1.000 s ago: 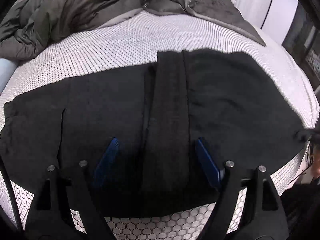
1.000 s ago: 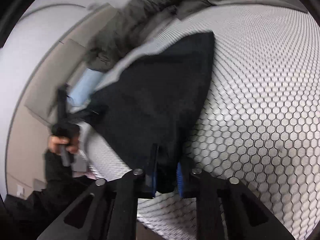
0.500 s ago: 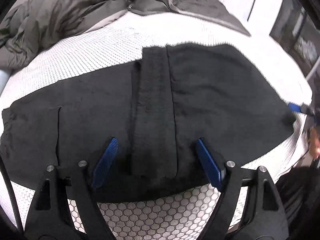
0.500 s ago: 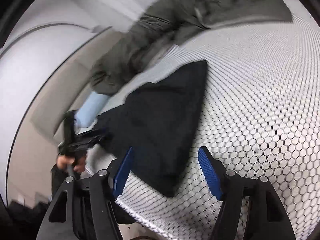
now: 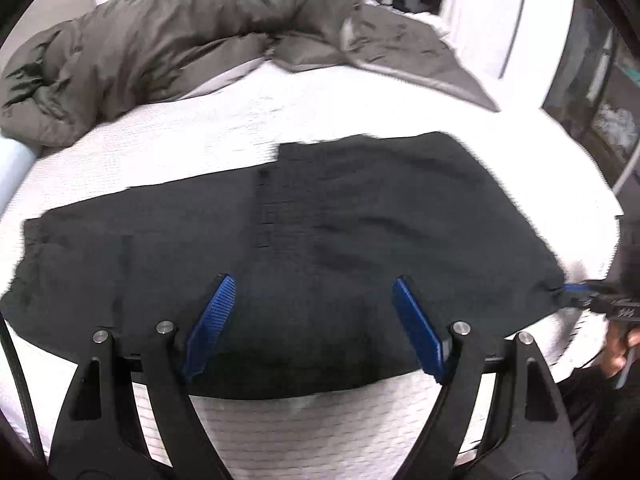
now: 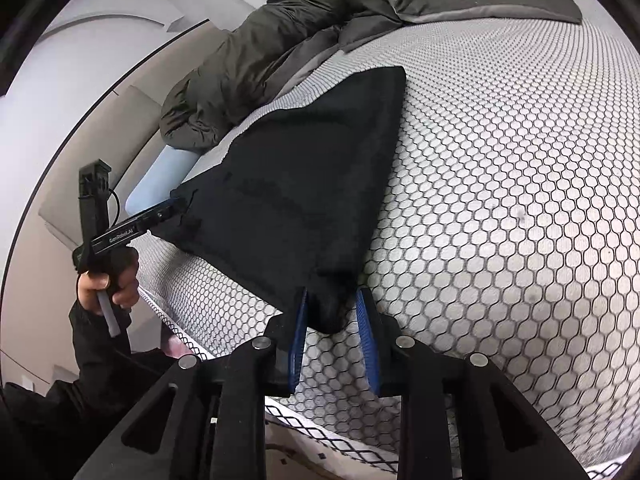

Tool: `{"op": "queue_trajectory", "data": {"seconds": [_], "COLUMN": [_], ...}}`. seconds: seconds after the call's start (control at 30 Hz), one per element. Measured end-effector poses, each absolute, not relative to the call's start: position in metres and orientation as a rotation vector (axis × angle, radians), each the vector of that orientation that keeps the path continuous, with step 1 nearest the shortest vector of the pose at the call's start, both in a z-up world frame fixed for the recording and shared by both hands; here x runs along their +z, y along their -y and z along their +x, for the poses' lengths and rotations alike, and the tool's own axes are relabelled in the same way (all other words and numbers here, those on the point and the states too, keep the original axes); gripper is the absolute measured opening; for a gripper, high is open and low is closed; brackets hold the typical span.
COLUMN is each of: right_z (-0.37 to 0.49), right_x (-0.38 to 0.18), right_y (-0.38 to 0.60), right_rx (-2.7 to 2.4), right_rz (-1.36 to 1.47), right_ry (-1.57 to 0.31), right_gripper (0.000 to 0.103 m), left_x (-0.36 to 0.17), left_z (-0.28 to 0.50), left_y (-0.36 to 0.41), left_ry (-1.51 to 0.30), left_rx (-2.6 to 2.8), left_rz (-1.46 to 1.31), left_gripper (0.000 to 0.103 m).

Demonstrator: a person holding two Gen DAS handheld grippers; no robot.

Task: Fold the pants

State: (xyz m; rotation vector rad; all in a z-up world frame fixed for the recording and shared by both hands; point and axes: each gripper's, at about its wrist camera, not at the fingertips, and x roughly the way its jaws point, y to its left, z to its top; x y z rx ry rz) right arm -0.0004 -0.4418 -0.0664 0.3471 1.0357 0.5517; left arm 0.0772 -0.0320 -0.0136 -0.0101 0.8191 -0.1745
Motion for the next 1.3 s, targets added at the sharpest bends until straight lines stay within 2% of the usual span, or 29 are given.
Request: {"op": "queue_trajectory", "data": {"seconds": [0.17,0.23,0.3,0.37,0.43,0.6,0.73,0.77,0.87,0.9,1.03,1.17,1.27,1.3], "right_z": [0.008,0.010,0.010,0.011,0.004,-0.004,-0.014,-0.017,-0.025,-0.025,-0.013,0.000,0.006,0.008], "right_x": [-0.069,-0.070,-0.072,-0.075,-0.077,-0.076,-0.070,-0.068,-0.059,-0.057,-0.065,-0.070,-0.071,-0.072], "right_y": [0.426,0.425,0.424,0.421,0.424,0.432,0.429,0.433,0.456,0.465,0.488,0.489,0.478,0.474], "right_rx": [0.545,0.536,0.526,0.528,0.529,0.579,0.608,0.602,0.571,0.554,0.467,0.424,0.444,0.454], "right_rz": [0.337,0.348,0.341,0.358,0.361,0.379,0.324,0.329,0.386,0.421,0.562,0.594,0.579,0.570], "right_ry": [-1.047,-1.033,-1.033,-1.029,-1.020,-1.018,-1.017,-1.008,-0.959,-0.941,-0.942,-0.967,-0.976,-0.987], "right_gripper": [0.025,0.019,0.008,0.004,0.003,0.002,0.003,0.005,0.023,0.024,0.025,0.025,0.025,0.025], "left_x": [-0.023,-0.030,-0.041,-0.050,-0.054,-0.051,-0.047,-0.044,-0.033,-0.030,-0.032,-0.054,-0.067,-0.068], "left_z": [0.087,0.099,0.112,0.119,0.126,0.140,0.141,0.135,0.110,0.099,0.046,0.018,0.023,0.027], "left_y": [0.112,0.146,0.180,0.207,0.222,0.229,0.233,0.230,0.226,0.225,0.251,0.287,0.299,0.298], "left_ry": [-0.843,-0.877,-0.929,-0.957,-0.963,-0.961,-0.943,-0.934,-0.866,-0.833,-0.702,-0.671,-0.702,-0.692], "left_rx": [-0.316,-0.367,-0.403,-0.390,-0.368,-0.335,-0.323,-0.324,-0.339,-0.357,-0.456,-0.479,-0.461,-0.454], "left_rz": [0.005,0.025,0.069,0.143,0.163,0.101,0.075,0.063,0.070,0.080,0.246,0.442,0.462,0.442], "left_gripper": [0.079,0.079,0.079,0.080,0.083,0.083,0.083,0.083,0.083,0.083,0.083,0.070,0.051,0.037]}}
